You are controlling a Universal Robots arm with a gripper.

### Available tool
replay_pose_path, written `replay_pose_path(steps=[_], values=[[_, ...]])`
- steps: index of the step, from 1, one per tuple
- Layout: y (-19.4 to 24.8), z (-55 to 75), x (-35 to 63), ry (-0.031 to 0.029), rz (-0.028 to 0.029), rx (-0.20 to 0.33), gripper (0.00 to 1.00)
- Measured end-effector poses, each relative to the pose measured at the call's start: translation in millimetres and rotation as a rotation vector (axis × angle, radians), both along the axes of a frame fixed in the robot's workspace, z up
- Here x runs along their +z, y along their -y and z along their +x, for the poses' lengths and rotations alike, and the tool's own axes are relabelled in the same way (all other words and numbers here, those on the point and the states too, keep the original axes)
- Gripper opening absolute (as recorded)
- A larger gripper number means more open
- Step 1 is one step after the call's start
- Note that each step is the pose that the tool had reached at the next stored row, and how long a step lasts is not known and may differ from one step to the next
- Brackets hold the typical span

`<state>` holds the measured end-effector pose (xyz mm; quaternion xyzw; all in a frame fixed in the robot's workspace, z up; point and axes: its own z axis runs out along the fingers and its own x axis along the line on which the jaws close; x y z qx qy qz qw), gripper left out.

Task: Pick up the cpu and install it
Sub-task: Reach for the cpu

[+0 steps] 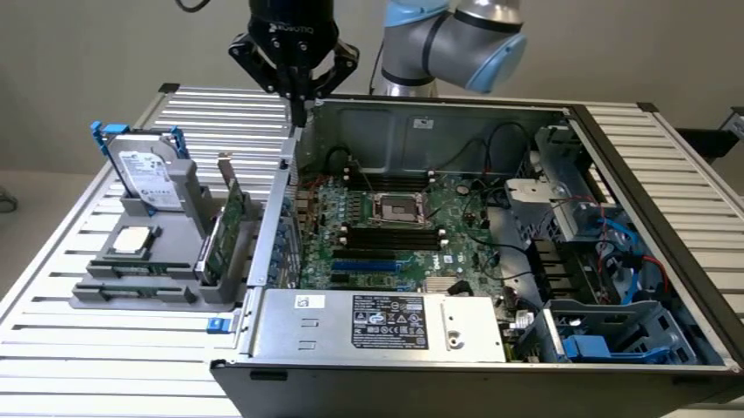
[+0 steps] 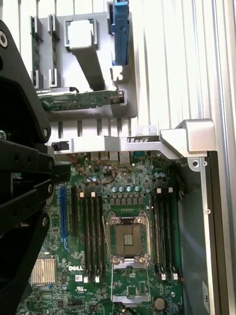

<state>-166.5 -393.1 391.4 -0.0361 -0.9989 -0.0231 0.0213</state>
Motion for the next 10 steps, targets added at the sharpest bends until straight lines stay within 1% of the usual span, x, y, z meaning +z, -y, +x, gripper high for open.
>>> replay_pose_path(steps=[2,5,10], values=[[-1.5,-9.3,-0.7,-0.0013,0.0,0.0,0.11],[-4.4,-22.8,-2.3,-0.0014,0.0,0.0,0.11],[-12.8,-45.7,-5.5,-0.0015,-0.0001,0.0,0.11]])
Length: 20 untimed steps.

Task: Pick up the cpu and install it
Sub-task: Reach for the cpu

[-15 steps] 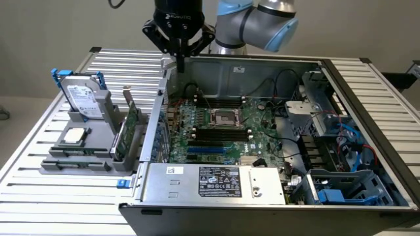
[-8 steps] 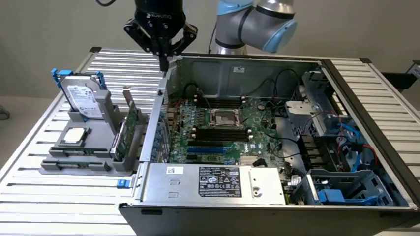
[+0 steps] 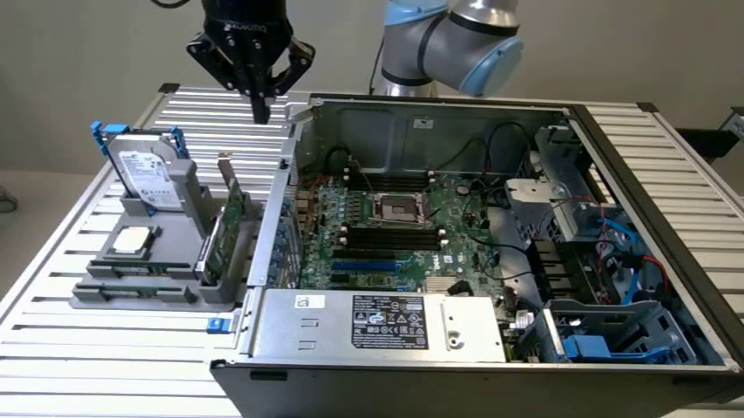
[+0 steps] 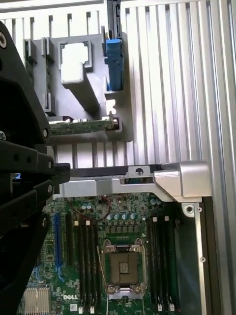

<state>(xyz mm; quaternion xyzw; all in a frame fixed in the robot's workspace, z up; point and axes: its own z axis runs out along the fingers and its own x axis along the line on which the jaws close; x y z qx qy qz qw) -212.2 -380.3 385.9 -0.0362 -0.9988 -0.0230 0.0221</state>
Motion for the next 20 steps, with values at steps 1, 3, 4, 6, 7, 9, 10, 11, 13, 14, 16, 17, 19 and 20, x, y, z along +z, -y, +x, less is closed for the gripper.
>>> replay_pose_path(steps=[1,3,4,6,7,9,10,11,13,14,16,17,19,20], values=[[-1.7,-4.5,-0.6,0.0,0.0,0.0,0.11],[-4.6,-13.5,-1.9,0.0001,0.0001,0.0,0.11],[-5.2,-18.1,-2.3,0.0001,0.0002,0.0,0.11],[-5.8,-27.1,-3.0,0.0,0.0001,0.0,0.11],[-6.0,-31.6,-3.4,0.0001,0.0001,0.0,0.11],[-6.0,-41.0,-4.1,0.0001,0.0001,0.0,0.11],[-6.1,-45.5,-4.4,0.0,0.0001,0.0,0.11],[-6.1,-50.0,-4.7,0.0001,0.0001,0.0,0.11],[-6.1,-59.1,-5.2,0.0001,0.0001,0.0,0.11],[-6.2,-63.6,-5.5,0.0001,0.0001,0.0,0.11],[-6.2,-72.6,-5.6,0.0001,0.0001,0.0,0.11],[-6.2,-77.1,-5.7,0.0001,0.0002,0.0,0.11],[-6.2,-86.3,-6.0,0.0001,0.0002,0.0,0.11],[-6.2,-90.8,-6.1,0.0002,0.0002,0.0,0.11]])
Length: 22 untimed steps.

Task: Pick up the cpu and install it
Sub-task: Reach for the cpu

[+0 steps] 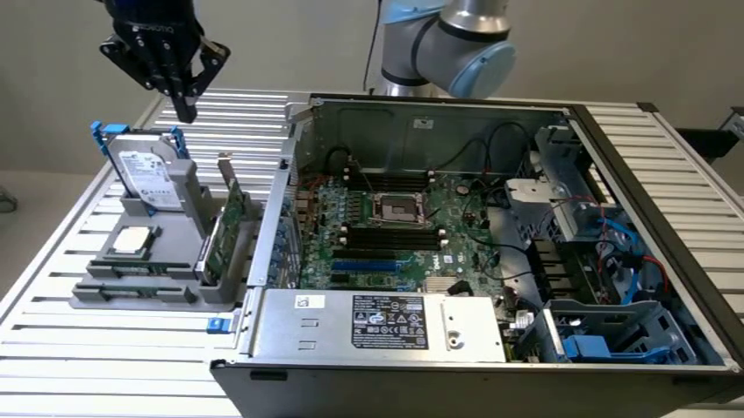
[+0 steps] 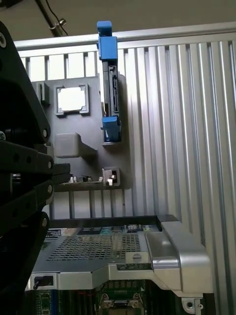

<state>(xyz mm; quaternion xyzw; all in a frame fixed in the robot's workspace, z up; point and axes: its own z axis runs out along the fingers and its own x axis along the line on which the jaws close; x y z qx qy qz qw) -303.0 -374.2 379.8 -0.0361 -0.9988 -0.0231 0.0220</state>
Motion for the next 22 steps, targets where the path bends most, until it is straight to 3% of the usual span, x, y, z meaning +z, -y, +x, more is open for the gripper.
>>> replay_pose_path(steps=[15,22], values=[[0.0,-68.0,-8.0,0.0017,-0.0002,0.002,0.11],[0.0,-83.8,-16.4,0.0019,-0.0004,0.015,0.11]])
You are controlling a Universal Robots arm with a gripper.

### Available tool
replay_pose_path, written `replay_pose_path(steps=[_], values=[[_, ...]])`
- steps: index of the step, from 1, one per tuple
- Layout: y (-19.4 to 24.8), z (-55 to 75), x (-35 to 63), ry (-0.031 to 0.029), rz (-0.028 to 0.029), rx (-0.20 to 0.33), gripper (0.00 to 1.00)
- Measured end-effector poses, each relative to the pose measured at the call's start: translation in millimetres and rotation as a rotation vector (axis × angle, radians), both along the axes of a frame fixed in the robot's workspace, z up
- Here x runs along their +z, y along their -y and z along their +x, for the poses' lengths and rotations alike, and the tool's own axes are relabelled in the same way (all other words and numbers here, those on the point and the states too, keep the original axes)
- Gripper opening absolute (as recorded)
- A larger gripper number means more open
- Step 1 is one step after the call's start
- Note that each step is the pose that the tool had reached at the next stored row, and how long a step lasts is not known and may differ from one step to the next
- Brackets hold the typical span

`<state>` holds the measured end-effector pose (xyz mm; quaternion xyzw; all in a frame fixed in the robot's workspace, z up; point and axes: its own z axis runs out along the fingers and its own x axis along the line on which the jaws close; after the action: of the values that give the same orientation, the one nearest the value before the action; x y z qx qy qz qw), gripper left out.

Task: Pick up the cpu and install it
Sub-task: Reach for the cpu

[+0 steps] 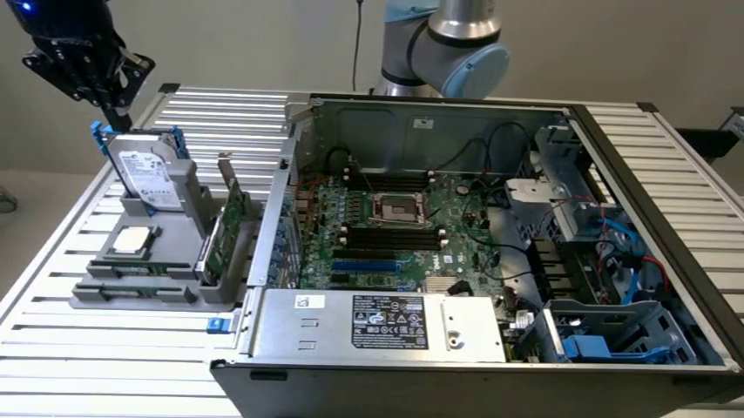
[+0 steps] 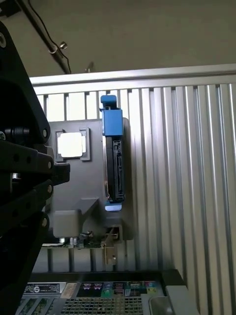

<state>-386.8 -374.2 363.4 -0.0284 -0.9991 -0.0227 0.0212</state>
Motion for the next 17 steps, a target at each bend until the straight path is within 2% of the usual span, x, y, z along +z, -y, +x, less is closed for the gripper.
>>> replay_pose_path(steps=[8,13,16,17], values=[[0.0,-17.7,-7.9,-0.0001,-0.0017,0.017,0.11],[0.0,-38.3,-13.5,-0.0002,-0.0041,0.019,0.11],[1.7,-49.6,-15.8,0.0001,-0.004,0.019,0.11],[1.8,-49.9,-15.8,-0.0001,-0.0041,0.019,0.11]])
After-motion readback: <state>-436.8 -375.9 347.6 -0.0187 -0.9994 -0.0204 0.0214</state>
